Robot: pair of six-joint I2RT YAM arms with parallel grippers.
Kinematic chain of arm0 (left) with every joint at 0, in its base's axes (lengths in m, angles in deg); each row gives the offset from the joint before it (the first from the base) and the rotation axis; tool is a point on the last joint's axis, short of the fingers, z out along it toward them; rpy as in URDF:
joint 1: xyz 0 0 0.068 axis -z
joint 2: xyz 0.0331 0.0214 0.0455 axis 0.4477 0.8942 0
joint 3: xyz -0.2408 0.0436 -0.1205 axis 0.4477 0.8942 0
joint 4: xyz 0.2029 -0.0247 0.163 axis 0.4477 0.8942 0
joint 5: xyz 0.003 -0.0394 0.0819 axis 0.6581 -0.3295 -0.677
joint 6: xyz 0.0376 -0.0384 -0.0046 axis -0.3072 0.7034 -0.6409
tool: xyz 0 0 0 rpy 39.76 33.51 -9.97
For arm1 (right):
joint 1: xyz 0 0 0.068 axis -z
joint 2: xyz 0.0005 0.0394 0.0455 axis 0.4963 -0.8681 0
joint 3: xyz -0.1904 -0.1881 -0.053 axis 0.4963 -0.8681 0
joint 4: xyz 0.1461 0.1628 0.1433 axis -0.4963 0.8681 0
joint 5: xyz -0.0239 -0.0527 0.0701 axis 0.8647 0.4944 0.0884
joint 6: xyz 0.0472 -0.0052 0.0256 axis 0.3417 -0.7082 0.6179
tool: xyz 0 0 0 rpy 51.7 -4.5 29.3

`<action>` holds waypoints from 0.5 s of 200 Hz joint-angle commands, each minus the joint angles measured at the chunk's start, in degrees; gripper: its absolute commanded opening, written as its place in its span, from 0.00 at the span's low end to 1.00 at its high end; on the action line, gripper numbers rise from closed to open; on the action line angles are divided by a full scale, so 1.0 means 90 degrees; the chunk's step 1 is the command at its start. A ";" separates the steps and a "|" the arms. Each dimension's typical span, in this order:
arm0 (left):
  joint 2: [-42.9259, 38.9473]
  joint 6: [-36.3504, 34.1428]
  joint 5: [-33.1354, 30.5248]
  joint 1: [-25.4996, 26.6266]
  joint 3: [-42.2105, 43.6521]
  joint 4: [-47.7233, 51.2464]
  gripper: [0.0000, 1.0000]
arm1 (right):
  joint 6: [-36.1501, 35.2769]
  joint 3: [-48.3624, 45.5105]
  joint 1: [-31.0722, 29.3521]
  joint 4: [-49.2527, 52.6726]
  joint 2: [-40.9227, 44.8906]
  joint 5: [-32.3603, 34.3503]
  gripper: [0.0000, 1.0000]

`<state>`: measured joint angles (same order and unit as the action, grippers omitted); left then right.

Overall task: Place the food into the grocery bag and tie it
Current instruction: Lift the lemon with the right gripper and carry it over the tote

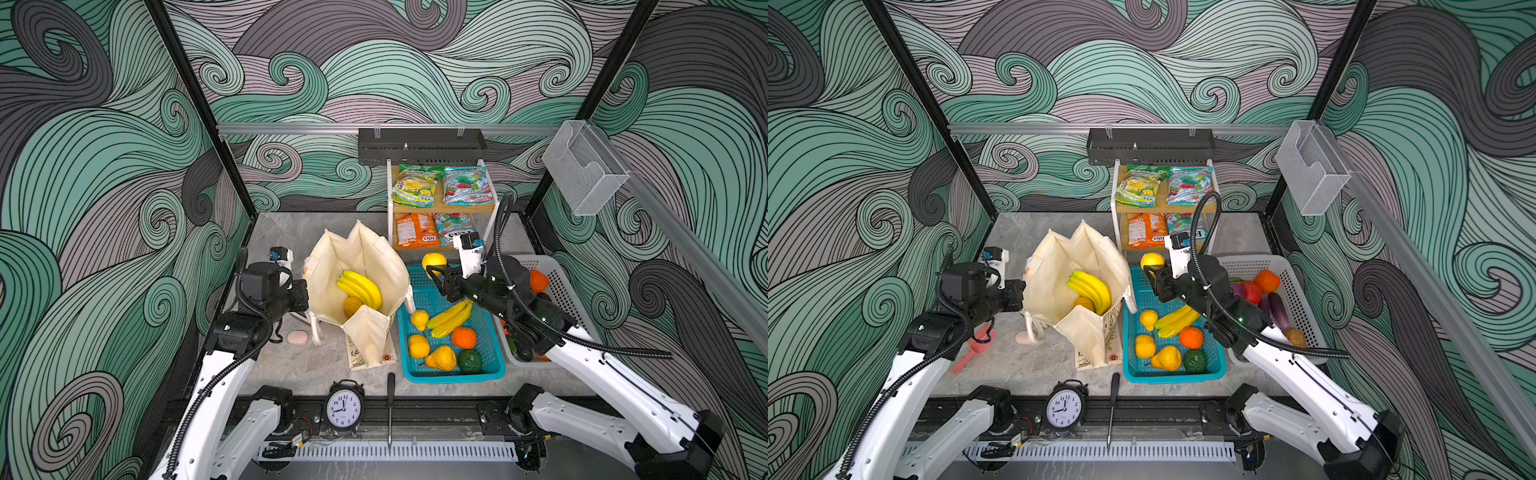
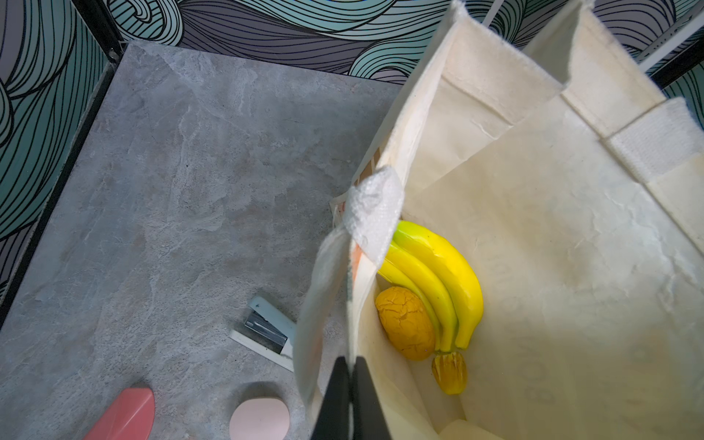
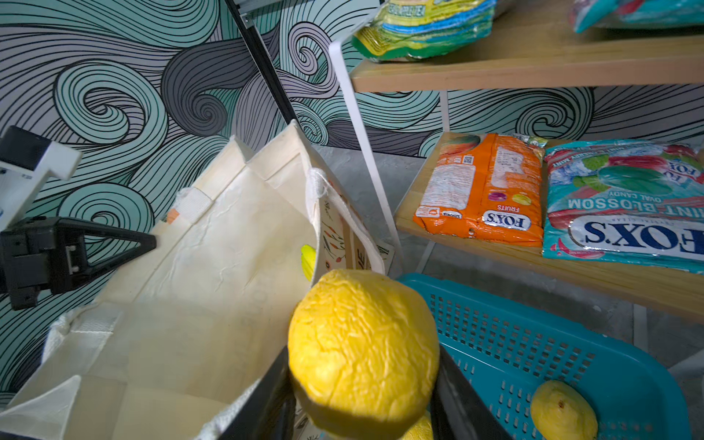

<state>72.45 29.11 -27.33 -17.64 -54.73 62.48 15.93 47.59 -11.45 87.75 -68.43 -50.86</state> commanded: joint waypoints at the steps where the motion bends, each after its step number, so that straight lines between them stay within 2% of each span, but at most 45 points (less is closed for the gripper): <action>1: 0.0009 -0.0053 -0.0040 -0.0034 -0.0011 0.0026 0.00 | -0.0197 0.0445 -0.0289 -0.0035 -0.0288 -0.0146 0.45; 47: 0.0005 -0.0056 -0.0020 -0.0035 -0.0010 0.0005 0.00 | -0.0304 0.1004 -0.0929 -0.0115 -0.0927 -0.0147 0.45; 100: 0.0033 -0.0066 0.0135 -0.0030 0.0001 -0.0012 0.00 | -0.0297 0.1915 -0.1095 0.0428 -0.2195 -0.0581 0.45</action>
<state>72.45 29.11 -27.20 -17.64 -54.73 62.46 13.96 60.86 -20.87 88.69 -83.51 -53.29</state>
